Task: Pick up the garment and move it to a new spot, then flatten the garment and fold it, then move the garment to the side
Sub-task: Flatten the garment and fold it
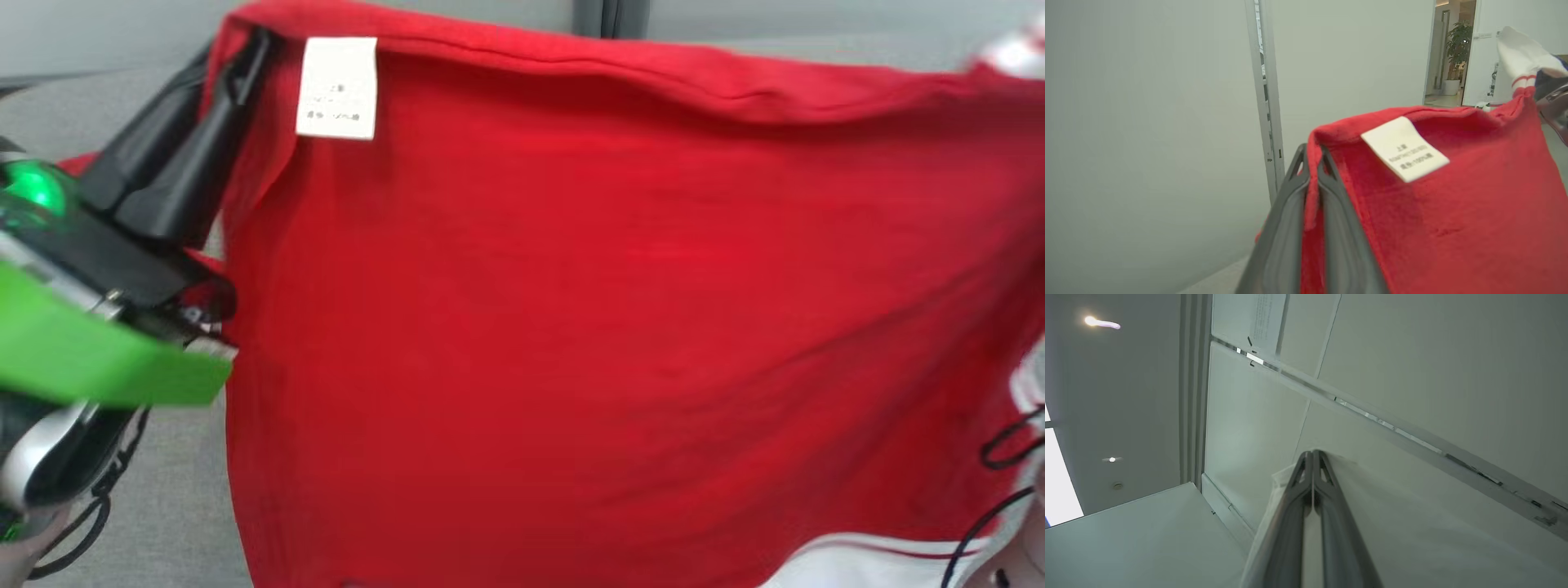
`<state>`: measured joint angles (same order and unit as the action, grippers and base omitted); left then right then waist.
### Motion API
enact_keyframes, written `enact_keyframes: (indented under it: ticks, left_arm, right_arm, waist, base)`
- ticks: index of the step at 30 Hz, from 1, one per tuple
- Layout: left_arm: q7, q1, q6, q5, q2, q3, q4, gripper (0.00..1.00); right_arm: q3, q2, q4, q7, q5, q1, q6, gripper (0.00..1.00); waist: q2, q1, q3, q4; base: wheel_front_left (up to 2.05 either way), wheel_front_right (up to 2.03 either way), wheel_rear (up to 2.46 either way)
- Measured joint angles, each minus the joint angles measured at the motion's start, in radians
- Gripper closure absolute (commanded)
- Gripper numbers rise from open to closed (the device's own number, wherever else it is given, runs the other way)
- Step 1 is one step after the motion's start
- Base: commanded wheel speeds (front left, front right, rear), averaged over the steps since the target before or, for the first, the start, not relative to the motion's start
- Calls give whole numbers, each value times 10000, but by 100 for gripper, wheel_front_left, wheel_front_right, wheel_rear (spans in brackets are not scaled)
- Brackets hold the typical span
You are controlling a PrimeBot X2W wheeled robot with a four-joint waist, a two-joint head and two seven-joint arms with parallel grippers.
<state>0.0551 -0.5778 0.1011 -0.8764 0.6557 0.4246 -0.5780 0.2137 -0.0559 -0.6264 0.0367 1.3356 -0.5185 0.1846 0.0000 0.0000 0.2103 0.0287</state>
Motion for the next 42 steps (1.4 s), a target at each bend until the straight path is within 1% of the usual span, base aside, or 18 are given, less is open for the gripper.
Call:
enact_keyframes:
  ticks: [1,3,6,8,9,11,13,15,17,18,21,24,26,28,32,34,39,42]
  left_arm:
    - [268,-82,-42,-238,-19,209,403,100]
    - [779,-269,-232,-464,-44,709,1266,100]
    - [1294,-697,-353,-581,-353,1244,2523,100]
    - [1461,-1383,-360,232,-347,1350,3325,100]
    - [1400,-1821,-347,688,-355,1294,3693,100]
    - [924,-2868,-334,1670,-533,1147,4403,100]
    - [236,-3869,-265,2441,-989,792,4706,100]
    - [-293,-4549,-199,2663,-1519,591,4658,100]
    - [-702,-4952,-201,3083,-1739,671,4502,100]
    - [-1151,-4910,-205,3442,-1804,941,4807,100]
    - [-1613,-3906,-205,3536,-2034,1507,5762,100]
    - [-2115,-2354,-219,3568,-2330,2207,6970,100]
    - [-2397,-1565,-257,3605,-2328,2523,7685,100]
    - [-2696,-1046,-407,3638,-2266,2723,8404,100]
    - [-2980,-251,-393,3576,-2313,2700,9726,100]
    - [-3118,-158,-393,3432,-2510,2568,10067,100]
    - [-3127,-162,-497,3335,-2986,2309,10448,100]
    - [-3126,-169,-625,3338,-3068,2165,10471,100]
  right_arm:
    - [-253,-2,575,8,29,-1,-13,100]
    - [-859,-2,1726,36,-27,-24,-199,100]
    - [-1766,-8,3498,-157,-228,-523,-339,100]
    - [-2192,8,5106,-681,-328,-1380,-447,100]
    - [-2213,31,5852,-966,-746,-1767,-449,100]
    - [-2209,10,6882,-1707,-930,-2565,-447,100]
    - [-2314,-58,7233,-2337,-439,-3575,-443,100]
    - [-2531,-65,7112,-2675,-48,-4722,-449,100]
    - [-2748,-77,6844,-2755,-61,-5583,-462,100]
    - [-2936,-113,6903,-2750,-67,-5787,-522,100]
    - [-3241,-94,7597,-2686,-209,-4942,-518,100]
    - [-3359,-90,8619,-2635,-543,-2915,-518,100]
    - [-3365,-75,9233,-2635,-518,-1493,-512,100]
    - [-3317,-31,9505,-2648,-334,-458,-512,100]
    - [-3398,-19,9298,-2667,-109,48,-537,100]
    - [-3336,27,9223,-2694,-150,242,-562,100]
    - [-3158,-4,8987,-2694,-151,682,-1080,100]
    - [-3112,-198,8604,-2686,-136,845,-1461,100]
  waist:
    - [0,0,113,-27]
    - [0,0,369,-52]
    - [1,0,787,-38]
    - [0,1,1069,-26]
    - [0,1,1209,-25]
    - [0,1,1486,-35]
    - [0,2,1735,-57]
    - [0,2,1939,-102]
    - [0,2,2135,-158]
    - [0,2,2315,-223]
    - [1,2,2510,-353]
    - [0,3,2625,-468]
    - [0,3,2691,-511]
    - [0,1,2755,-555]
    - [0,1,2790,-697]
    - [0,1,2757,-746]
    - [0,1,2497,-743]
    - [1,1,2263,-704]
  base:
    - [0,0,0]
    - [0,0,0]
    - [0,0,0]
    - [0,0,0]
    - [0,0,0]
    - [0,0,0]
    - [0,0,0]
    - [0,0,0]
    - [0,0,0]
    - [0,0,0]
    - [0,0,0]
    - [0,0,0]
    - [0,0,0]
    - [0,0,0]
    - [0,0,0]
    - [0,0,0]
    - [0,0,0]
    - [0,0,0]
